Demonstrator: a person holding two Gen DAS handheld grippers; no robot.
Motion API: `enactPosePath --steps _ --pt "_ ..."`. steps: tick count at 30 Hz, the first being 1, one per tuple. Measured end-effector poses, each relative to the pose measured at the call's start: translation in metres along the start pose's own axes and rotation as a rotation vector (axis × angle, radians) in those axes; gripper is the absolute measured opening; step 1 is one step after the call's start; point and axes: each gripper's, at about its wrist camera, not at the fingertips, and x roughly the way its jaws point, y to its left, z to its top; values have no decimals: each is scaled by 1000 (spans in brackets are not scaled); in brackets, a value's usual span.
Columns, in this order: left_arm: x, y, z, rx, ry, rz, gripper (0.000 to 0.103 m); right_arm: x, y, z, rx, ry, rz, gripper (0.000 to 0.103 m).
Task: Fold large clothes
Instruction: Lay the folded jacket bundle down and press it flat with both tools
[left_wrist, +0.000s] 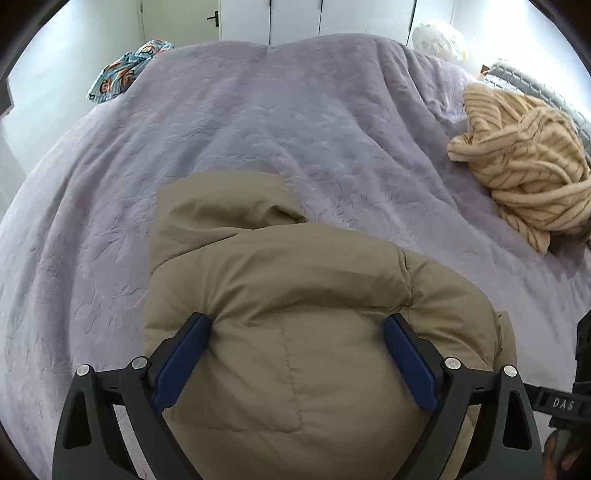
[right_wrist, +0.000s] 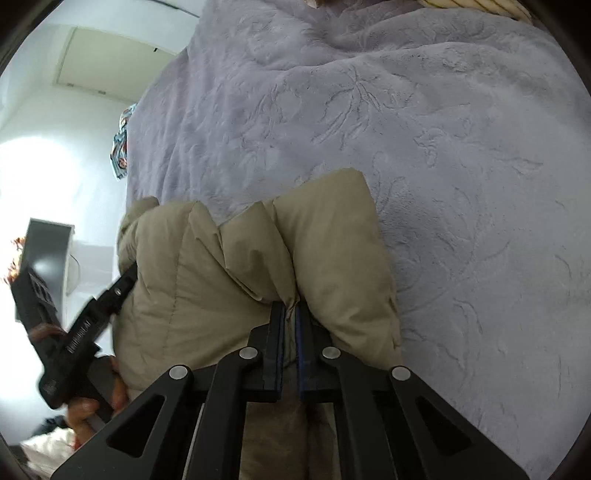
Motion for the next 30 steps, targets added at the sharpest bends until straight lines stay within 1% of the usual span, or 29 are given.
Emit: enactPosePath --steps 1,3,6,8,11,13,15,16,17,19,20,21,22,26,30 --pt "0 0 -1 2 0 4 95 1 0 -2 -19 -6 -8 3" --pt "1 0 -3 8 -2 9 95 0 5 -3 -16 -16 -19 3" --pt "0 1 -6 21 -5 15 95 -20 19 -11 -23 -40 -82 4" --pt "1 4 -7 18 -6 14 95 -41 34 -22 -71 -69 -123 5" --pt "0 7 -7 6 -7 6 95 -76 54 -48 -150 -130 -135 5" --pt "0 6 -8 8 -7 8 95 -91 64 -69 -214 -150 -148 5" --pt "0 6 -7 10 -5 9 95 -89 69 -84 -261 -141 -195 5" --pt "0 5 -7 10 -4 10 95 -83 65 -92 -274 -122 -223 5" --pt "0 5 -8 11 -3 11 95 -71 62 -93 -259 -100 -233 5" --pt "-1 5 -8 13 1 10 95 -60 42 -97 -179 -54 -202 5" --pt "-2 5 -8 13 4 6 95 -54 32 -97 -141 -45 -194 8" --pt "-6 6 -7 12 4 3 95 -49 26 -97 -128 -43 -203 10" --pt "-11 7 -6 7 -1 -2 95 -46 24 -97 -123 -44 -207 10" --pt "-51 25 -15 -32 -34 -52 95 -45 23 -96 -144 -42 -230 10" --pt "-95 48 -57 -60 -64 -79 95 -44 14 -96 -126 -36 -226 10"
